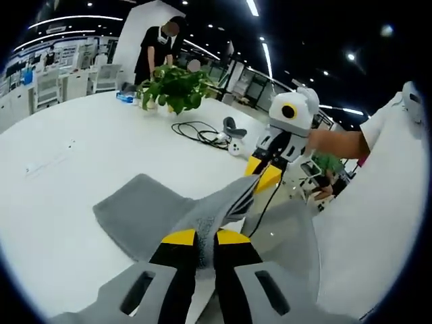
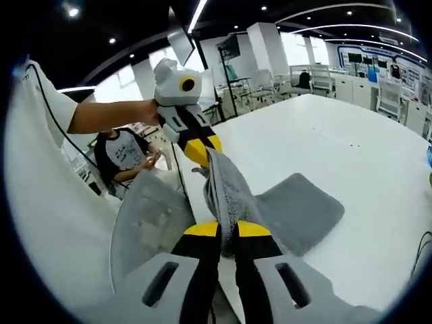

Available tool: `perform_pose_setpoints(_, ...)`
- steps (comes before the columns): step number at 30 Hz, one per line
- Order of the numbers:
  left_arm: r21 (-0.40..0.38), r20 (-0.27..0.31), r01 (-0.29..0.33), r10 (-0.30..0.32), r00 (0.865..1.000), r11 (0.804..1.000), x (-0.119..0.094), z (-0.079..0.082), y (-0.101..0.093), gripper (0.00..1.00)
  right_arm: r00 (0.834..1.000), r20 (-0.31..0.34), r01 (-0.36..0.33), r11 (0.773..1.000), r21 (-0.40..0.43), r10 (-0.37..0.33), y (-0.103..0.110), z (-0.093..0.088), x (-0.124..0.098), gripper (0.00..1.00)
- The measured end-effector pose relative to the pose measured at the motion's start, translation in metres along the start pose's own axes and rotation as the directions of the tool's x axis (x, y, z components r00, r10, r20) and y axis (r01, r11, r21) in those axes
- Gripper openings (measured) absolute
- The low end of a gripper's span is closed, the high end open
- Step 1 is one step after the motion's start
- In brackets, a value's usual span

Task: Fold the towel on the table until its edges align and the towel forms a compact rectangular stack.

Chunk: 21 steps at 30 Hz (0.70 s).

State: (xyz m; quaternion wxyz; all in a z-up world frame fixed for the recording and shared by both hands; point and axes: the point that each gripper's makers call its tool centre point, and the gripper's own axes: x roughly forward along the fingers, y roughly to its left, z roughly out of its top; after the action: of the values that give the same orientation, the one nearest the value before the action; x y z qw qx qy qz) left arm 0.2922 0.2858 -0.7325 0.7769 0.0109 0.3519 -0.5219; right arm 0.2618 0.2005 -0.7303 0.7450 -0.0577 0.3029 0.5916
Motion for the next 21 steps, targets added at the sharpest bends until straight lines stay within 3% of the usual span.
perform_pose_setpoints(4, 0.015, 0.009, -0.018, 0.018, 1.000, 1.000, 0.001, 0.003, 0.004, 0.08, 1.000, 0.006, 0.010, 1.000, -0.005, -0.010, -0.006, 0.001, 0.001, 0.05)
perform_pose_setpoints(12, 0.051, 0.055, -0.109, 0.106, 0.993, 0.993, 0.013, 0.023, 0.031, 0.08, 0.990, 0.038, 0.138, 0.990, -0.033, -0.137, -0.049, 0.012, 0.000, 0.06)
perform_pose_setpoints(21, 0.070, 0.043, -0.140, 0.138, 0.990, 0.988, 0.023, 0.026, 0.049, 0.08, 0.982, 0.041, 0.188, 0.981, -0.038, -0.187, -0.073, 0.015, 0.006, 0.06)
